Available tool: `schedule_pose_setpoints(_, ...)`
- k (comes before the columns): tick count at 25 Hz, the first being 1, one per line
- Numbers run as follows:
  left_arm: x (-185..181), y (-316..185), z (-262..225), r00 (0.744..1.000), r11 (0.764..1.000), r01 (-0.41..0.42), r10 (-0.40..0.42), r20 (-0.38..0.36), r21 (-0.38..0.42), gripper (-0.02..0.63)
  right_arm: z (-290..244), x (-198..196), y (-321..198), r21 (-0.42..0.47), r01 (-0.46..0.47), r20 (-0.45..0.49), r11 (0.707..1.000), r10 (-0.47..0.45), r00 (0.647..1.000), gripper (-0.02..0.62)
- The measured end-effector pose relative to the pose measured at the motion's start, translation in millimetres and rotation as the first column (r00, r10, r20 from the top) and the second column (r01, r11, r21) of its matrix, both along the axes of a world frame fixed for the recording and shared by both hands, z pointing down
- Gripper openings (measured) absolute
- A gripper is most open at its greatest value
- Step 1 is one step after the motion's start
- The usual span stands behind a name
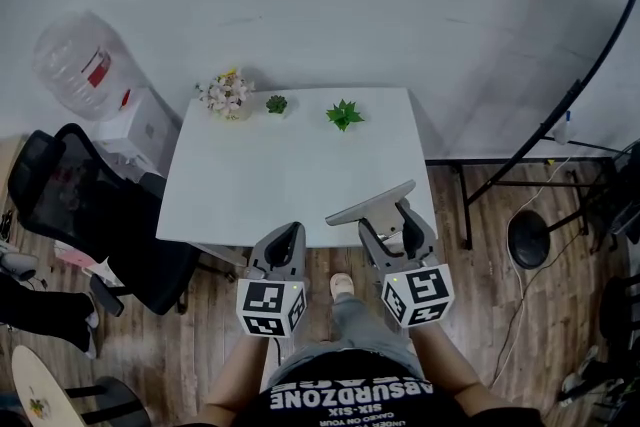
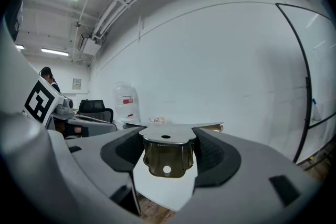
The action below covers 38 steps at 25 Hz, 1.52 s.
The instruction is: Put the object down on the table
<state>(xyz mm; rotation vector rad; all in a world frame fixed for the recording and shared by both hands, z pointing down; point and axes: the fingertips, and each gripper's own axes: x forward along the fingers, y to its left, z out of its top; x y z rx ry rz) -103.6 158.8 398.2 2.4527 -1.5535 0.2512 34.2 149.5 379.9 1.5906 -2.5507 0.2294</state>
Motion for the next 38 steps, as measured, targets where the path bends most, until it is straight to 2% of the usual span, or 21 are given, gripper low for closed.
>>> schedule_pose_setpoints(14,-6.4,-64.9,3.5,0.999,0.999,0.034,-0.034,-0.003,-0.019,0.0,-1.6,-4.3,-74.5,-0.007,0.026,0.001,1.0,-0.026,1.0,0.285)
schedule_pose_setpoints(38,14.8,-158.5,4.4,0.994,0.994,0.108,-0.108,0.023,-0.005,0.0,0.6,12.4,-184.5,0.009,0.113,0.025,0.994,-0.113,0.993,0.285)
